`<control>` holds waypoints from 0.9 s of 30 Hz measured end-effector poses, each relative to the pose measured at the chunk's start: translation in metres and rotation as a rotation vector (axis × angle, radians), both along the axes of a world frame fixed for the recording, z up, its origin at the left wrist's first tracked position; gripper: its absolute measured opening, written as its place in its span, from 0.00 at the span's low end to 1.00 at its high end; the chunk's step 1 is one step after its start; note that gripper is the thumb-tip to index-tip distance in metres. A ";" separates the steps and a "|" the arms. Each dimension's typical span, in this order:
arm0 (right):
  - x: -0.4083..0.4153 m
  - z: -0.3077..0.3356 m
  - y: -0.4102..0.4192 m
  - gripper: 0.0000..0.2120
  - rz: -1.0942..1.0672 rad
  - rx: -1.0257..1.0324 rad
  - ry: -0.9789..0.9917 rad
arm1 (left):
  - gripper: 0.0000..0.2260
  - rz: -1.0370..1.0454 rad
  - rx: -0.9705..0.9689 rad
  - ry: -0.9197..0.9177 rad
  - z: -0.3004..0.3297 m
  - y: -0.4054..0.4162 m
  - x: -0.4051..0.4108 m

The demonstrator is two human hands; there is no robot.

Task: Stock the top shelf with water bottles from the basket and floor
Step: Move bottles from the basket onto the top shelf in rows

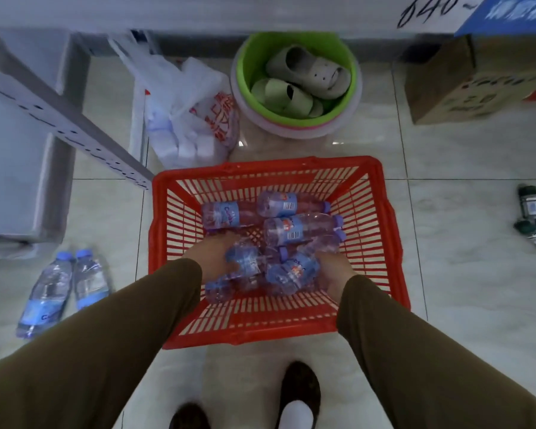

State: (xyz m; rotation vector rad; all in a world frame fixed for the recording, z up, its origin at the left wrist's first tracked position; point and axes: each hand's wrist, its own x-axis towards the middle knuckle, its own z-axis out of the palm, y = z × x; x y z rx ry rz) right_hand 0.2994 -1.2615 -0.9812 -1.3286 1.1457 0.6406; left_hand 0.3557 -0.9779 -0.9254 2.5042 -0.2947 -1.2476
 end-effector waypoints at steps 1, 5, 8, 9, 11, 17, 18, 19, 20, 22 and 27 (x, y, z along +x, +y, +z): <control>0.003 -0.005 0.003 0.17 -0.047 -0.005 0.015 | 0.32 -0.038 0.006 0.001 -0.009 -0.001 -0.001; 0.017 0.007 0.021 0.18 -0.180 -0.031 0.072 | 0.40 -0.183 0.051 -0.109 -0.031 -0.010 -0.014; 0.021 -0.013 0.020 0.29 -0.294 0.002 0.055 | 0.45 -0.250 0.108 -0.201 -0.051 -0.012 -0.019; 0.021 -0.022 0.018 0.34 -0.317 0.002 0.051 | 0.45 -0.256 0.126 -0.221 -0.055 -0.014 -0.019; 0.020 -0.026 0.015 0.37 -0.341 0.006 0.044 | 0.42 -0.241 0.135 -0.253 -0.060 -0.019 -0.015; 0.013 0.018 0.017 0.33 -0.323 -0.055 -0.076 | 0.27 -0.043 -0.050 -0.167 -0.042 -0.023 -0.012; 0.011 0.030 0.017 0.33 -0.318 -0.056 -0.095 | 0.27 0.013 -0.088 -0.122 -0.033 -0.020 -0.016; 0.010 0.046 0.018 0.32 -0.310 -0.054 -0.115 | 0.28 0.084 -0.135 -0.076 -0.019 -0.016 -0.019; 0.010 0.065 0.018 0.31 -0.299 -0.059 -0.148 | 0.32 0.161 -0.175 -0.027 -0.004 -0.011 -0.022; 0.010 0.107 0.020 0.27 -0.262 -0.085 -0.222 | 0.37 0.316 -0.239 0.042 0.036 -0.002 -0.029; 0.008 0.240 0.028 0.23 -0.180 -0.123 -0.400 | 0.29 0.616 -0.482 0.160 0.162 0.014 -0.041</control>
